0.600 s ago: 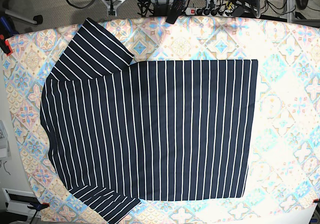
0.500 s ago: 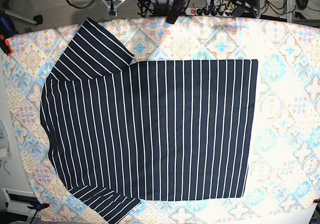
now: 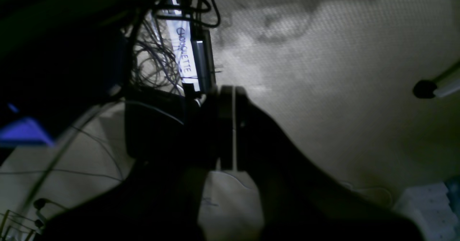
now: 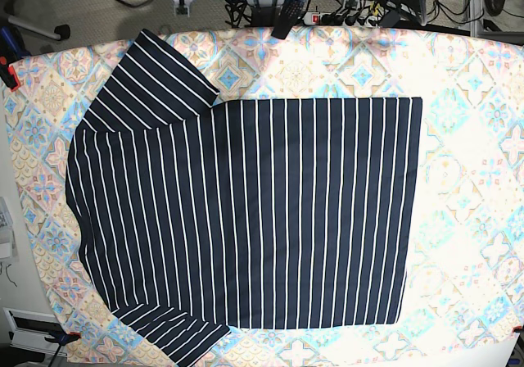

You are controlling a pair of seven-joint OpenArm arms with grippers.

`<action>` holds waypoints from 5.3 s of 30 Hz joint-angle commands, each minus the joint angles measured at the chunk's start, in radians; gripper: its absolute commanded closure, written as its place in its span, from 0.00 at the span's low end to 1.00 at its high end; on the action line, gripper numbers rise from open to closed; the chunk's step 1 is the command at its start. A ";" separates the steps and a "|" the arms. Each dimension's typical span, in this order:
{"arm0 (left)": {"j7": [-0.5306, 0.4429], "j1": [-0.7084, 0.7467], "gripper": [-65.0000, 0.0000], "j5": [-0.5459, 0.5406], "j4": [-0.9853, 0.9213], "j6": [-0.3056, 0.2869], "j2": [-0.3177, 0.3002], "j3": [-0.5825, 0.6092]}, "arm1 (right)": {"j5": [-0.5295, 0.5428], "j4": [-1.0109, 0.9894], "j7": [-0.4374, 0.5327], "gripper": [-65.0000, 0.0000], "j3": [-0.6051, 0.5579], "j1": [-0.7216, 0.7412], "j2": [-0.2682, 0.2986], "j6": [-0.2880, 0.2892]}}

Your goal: Fold the T-shirt properly

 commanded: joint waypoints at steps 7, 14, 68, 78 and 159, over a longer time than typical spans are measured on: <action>-0.076 0.075 1.00 0.004 0.010 0.001 -0.032 0.001 | -0.002 0.106 -0.005 0.99 0.004 -0.112 0.035 -0.003; -0.079 0.252 1.00 -0.002 0.339 0.004 -0.098 -0.002 | 0.000 0.290 -0.005 0.99 0.006 -0.250 0.057 -0.005; 0.614 0.322 0.67 -0.897 1.534 0.002 -0.092 -0.412 | -0.006 1.658 -0.401 1.00 0.205 -0.689 0.057 -0.009; 0.634 0.236 0.58 -0.898 1.414 0.002 -0.069 -0.421 | -0.006 1.658 -0.403 1.00 0.205 -0.681 0.057 -0.009; 0.640 0.097 1.00 -0.887 1.218 -0.001 -0.055 -0.413 | 0.003 1.505 -0.525 0.69 0.170 -0.431 0.052 -0.006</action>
